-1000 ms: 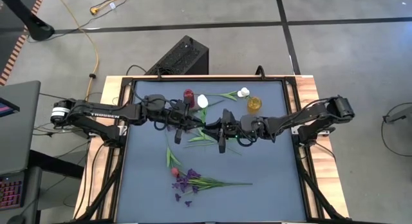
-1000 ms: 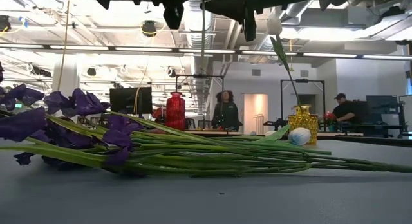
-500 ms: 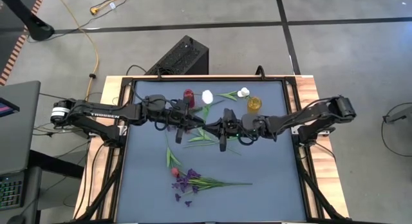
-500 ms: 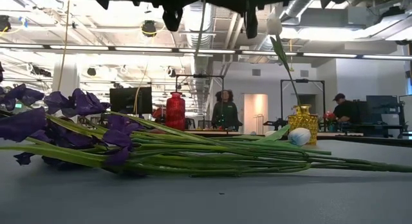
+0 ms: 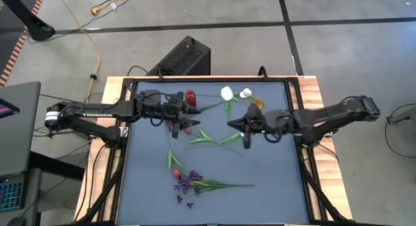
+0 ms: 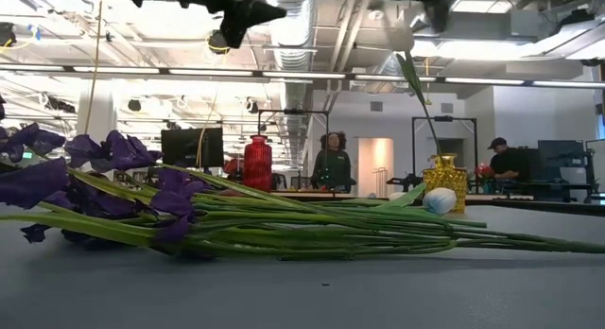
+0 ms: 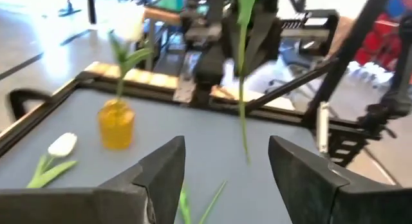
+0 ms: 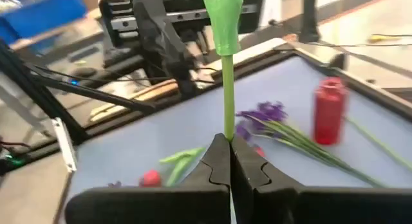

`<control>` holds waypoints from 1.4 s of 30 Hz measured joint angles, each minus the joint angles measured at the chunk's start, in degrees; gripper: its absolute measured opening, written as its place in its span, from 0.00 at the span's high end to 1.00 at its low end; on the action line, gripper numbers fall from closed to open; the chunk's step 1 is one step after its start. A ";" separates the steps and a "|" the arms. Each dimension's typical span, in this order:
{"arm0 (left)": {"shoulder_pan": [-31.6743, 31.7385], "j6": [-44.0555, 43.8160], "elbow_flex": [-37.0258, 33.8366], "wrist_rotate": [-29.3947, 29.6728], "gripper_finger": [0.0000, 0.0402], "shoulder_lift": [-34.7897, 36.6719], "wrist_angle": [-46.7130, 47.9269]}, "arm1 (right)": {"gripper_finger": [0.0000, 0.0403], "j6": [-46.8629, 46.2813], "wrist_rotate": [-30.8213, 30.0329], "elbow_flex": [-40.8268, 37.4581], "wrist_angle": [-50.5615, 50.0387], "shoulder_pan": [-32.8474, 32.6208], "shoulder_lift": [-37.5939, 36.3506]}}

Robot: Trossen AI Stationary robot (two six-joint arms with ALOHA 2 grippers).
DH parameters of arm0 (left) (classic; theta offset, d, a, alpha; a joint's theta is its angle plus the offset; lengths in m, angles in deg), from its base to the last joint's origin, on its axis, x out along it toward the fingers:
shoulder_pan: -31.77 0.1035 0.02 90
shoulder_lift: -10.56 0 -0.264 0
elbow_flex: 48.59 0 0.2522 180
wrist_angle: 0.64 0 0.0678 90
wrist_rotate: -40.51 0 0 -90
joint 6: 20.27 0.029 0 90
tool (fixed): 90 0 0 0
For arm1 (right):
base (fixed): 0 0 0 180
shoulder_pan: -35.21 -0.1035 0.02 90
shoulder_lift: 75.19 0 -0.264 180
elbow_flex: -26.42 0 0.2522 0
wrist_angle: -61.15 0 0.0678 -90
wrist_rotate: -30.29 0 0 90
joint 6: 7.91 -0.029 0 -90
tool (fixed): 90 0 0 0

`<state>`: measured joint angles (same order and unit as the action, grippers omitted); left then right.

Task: Sort flowers into vase by color
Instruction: Put the white flower into the yellow vase

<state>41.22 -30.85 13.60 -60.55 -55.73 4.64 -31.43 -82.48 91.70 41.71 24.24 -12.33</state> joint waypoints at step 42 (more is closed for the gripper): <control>0.70 -11.57 -0.02 1.24 0.47 0.69 6.55 | 0.95 11.23 -30.86 -20.93 3.46 19.74 -28.94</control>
<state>41.93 -42.42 13.57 -59.32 -55.05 11.19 -20.20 -113.34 70.77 45.17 43.97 -41.27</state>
